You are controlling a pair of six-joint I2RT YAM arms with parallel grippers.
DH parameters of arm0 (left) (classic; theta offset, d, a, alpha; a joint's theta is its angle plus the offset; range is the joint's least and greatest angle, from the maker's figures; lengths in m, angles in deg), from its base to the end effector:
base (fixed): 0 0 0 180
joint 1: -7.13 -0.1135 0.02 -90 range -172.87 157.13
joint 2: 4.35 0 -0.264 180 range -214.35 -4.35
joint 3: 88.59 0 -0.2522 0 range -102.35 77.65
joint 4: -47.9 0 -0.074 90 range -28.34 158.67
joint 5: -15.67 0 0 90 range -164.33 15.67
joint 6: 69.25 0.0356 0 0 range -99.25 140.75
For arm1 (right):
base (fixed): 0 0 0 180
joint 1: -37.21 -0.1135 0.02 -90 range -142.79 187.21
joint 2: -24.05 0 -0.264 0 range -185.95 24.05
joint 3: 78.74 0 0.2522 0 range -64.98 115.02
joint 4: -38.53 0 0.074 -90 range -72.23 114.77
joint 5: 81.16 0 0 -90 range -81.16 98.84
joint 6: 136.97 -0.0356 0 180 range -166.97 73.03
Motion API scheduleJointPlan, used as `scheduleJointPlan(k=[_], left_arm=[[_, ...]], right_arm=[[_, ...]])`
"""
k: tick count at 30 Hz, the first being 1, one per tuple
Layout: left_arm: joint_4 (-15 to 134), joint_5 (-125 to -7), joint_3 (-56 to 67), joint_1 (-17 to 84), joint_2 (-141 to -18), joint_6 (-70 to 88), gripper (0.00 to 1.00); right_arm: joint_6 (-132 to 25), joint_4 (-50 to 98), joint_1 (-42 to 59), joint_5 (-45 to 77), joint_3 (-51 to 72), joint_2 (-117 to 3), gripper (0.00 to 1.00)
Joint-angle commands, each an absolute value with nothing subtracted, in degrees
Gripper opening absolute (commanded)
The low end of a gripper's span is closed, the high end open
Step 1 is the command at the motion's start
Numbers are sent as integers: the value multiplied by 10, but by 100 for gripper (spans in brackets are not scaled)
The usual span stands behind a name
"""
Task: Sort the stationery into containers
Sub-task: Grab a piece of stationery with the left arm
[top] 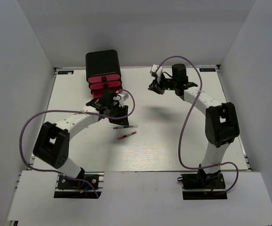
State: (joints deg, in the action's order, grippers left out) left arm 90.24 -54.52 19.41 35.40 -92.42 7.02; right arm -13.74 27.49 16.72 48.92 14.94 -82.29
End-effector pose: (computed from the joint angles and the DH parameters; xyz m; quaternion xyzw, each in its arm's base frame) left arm 0.2671 -0.1573 0.2160 0.1664 0.9344 -0.2506 0.1910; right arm 0.3976 0.1731 0.2709 -0.5225 0.6170 0.2281 0.5424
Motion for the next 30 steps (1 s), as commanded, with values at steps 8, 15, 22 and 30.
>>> scheduleJointPlan(k=[8, 15, 22, 30], left_arm=[[973, -708, 66, 387, -1065, 203, 55], [961, -709, 59, 404, -1075, 217, 55], [956, -684, 76, 415, -1069, 235, 55], [962, -731, 76, 433, -1119, 246, 44]], right_arm=[[-173, 219, 211, 548, 73, -741, 39], [-174, 206, 224, 554, 73, -732, 39], [-174, 199, 229, 557, 59, -731, 40], [-169, 196, 234, 559, 52, -722, 40]])
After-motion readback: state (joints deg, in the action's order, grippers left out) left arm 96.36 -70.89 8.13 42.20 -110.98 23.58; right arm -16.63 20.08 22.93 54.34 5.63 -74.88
